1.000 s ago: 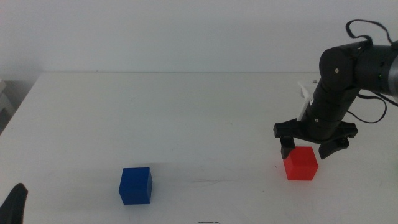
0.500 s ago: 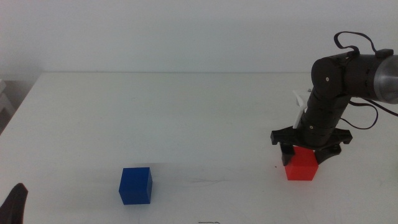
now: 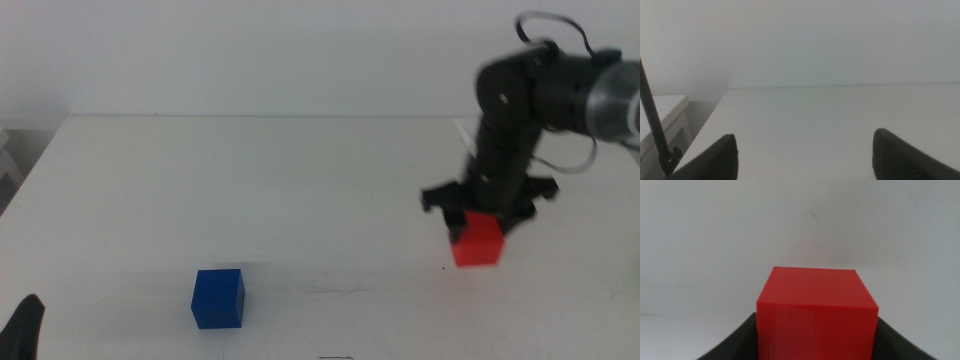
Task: Stack red cubes first, then green, then blue cubes in a specific spot.
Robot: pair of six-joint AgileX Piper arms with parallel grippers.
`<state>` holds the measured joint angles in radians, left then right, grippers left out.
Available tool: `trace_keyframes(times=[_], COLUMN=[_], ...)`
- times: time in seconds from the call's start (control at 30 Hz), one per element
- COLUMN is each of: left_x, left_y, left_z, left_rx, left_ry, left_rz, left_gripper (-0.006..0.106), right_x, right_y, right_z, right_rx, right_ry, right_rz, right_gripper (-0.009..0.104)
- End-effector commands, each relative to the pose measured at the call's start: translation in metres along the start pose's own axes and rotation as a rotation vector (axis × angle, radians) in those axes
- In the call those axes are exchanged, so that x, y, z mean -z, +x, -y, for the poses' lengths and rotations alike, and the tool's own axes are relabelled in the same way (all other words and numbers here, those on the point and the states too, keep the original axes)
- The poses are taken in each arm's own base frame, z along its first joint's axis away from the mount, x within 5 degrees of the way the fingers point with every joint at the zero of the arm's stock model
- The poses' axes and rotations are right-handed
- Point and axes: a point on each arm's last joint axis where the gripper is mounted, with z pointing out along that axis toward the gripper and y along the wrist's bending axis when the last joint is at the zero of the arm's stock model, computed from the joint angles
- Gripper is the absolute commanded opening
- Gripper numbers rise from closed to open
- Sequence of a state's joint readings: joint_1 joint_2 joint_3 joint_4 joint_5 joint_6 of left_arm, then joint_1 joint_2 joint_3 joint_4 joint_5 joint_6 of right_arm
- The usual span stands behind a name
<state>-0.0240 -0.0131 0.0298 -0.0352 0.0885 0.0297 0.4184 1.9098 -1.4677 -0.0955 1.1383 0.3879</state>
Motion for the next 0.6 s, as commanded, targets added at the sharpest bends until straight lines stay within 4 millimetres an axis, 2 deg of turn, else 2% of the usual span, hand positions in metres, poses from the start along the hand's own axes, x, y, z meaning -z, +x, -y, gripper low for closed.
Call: trace_keyframes(times=[0.0, 0.13, 0.3, 0.43, 0.57], left_x=[0.002, 0.002, 0.002, 0.002, 0.002], left_y=[-0.01, -0.01, -0.01, -0.01, -0.01], left_z=[0.0, 0.0, 0.0, 0.0, 0.0], left_rx=[0.012, 0.012, 0.012, 0.012, 0.012], left_ry=[0.001, 0.001, 0.001, 0.001, 0.001], left_rz=[0.111, 0.111, 0.111, 0.111, 0.111], left_gripper=[0.09, 0.09, 0.09, 0.09, 0.09], right_x=[0.049, 0.064, 0.066, 0.053, 0.041], right_y=[-0.002, -0.006, -0.008, -0.007, -0.003], right_z=[-0.014, -0.052, -0.094, -0.119, -0.131], right_rx=[0.01, 0.057, 0.09, 0.095, 0.087], right_ry=[-0.001, -0.032, -0.053, -0.091, -0.09], right_rz=[0.114, 0.14, 0.142, 0.108, 0.073], right_gripper=[-0.001, -0.001, -0.001, -0.001, -0.001])
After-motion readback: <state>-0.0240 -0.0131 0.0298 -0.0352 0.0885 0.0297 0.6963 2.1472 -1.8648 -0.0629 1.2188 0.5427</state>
